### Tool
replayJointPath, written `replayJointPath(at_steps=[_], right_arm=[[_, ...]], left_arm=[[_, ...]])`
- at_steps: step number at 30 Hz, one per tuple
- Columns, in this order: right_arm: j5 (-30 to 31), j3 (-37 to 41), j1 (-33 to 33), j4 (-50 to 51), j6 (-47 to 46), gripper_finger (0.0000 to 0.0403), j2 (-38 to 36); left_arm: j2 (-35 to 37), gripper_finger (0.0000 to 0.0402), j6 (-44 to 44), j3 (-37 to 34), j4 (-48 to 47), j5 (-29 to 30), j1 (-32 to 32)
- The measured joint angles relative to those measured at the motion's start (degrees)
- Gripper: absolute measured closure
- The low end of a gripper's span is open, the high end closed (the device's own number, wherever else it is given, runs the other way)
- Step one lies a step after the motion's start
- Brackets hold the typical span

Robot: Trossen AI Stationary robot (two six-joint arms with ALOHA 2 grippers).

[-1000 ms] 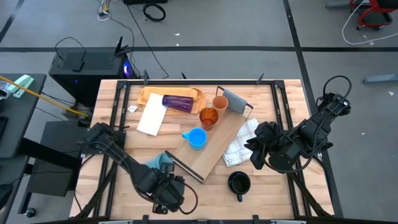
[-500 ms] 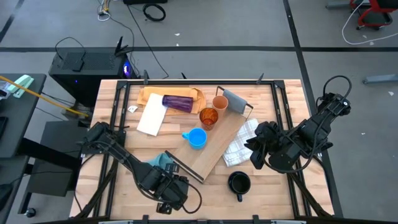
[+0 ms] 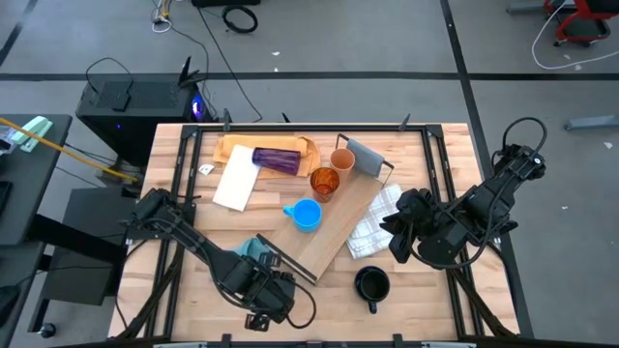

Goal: Stack small to large cups/mugs on shelf
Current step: Put the transparent mug on the shelf

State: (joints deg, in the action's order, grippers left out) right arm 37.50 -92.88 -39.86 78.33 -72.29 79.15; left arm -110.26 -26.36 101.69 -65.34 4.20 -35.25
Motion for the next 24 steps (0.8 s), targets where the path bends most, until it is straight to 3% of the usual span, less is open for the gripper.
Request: replayJointPath(at_steps=[24], right_arm=[[0.02, 0.0, -0.02, -0.01, 0.13, 0.0314, 0.0]], left_arm=[[-0.48, 0.023, -5.08, -1.99, 1.16, -4.72, 1.44]])
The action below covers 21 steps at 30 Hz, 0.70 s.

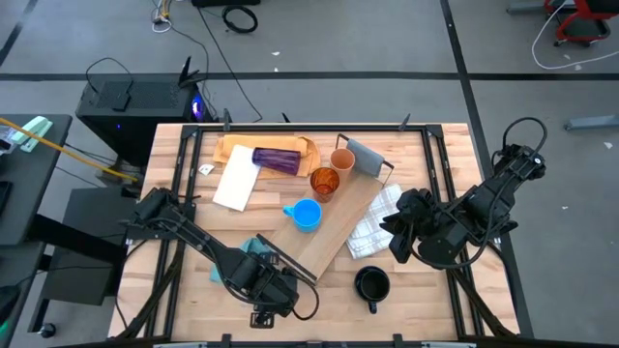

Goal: Stack small to large cups/mugs on shelf
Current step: Put the transparent mug on the shelf

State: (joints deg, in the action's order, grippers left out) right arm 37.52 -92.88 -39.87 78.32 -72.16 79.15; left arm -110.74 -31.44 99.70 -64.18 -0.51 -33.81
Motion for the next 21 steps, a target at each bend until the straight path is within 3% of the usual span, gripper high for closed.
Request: replayJointPath(at_steps=[21], right_arm=[[0.37, -0.02, 0.44, -0.02, -0.11, 0.0314, 0.0]], left_arm=[[-0.02, 0.0286, 2.6, -0.87, -0.4, 1.95, -0.1]])
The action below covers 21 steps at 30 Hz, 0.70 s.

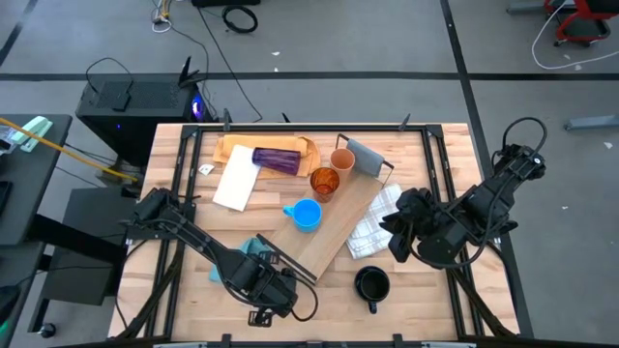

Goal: Stack small to large cups/mugs on shelf
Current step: Put the transparent mug on the shelf

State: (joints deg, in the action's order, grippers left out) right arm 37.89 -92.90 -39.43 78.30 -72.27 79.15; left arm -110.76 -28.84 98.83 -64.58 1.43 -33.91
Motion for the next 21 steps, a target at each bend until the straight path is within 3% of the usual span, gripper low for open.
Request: replayJointPath(at_steps=[21], right_arm=[[0.02, 0.0, 0.69, -0.2, 0.44, 0.0314, 0.0]], left_arm=[[0.02, 0.0298, -0.09, -3.56, 0.38, -1.77, 0.32]])
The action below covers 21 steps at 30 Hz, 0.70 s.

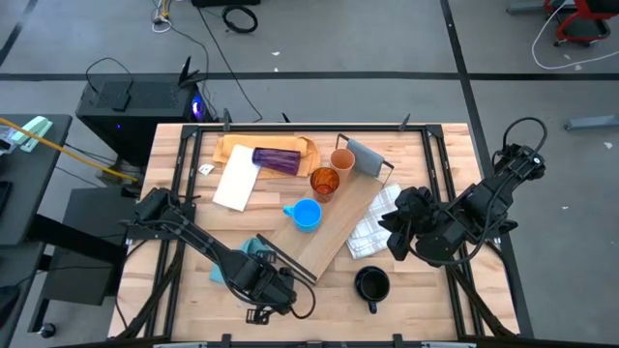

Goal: Stack small to large cups/mugs on shelf
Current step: Put the transparent mug on the shelf

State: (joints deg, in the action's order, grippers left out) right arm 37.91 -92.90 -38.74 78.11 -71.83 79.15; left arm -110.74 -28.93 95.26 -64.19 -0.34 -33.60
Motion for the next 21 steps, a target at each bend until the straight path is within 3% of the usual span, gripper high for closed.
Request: replayJointPath(at_steps=[10, 21], right_arm=[[0.0, 0.0, 0.02, 0.02, 0.0, 0.0314, 0.0], [0.0, 0.0, 0.02, 0.04, 0.0, 0.0314, 0.0]], left_arm=[[0.0, 0.0374, 0.09, 0.0, 0.06, 0.09, 0.01], [0.0, 0.0358, -0.02, 0.0, 0.01, 0.02, -0.01]])
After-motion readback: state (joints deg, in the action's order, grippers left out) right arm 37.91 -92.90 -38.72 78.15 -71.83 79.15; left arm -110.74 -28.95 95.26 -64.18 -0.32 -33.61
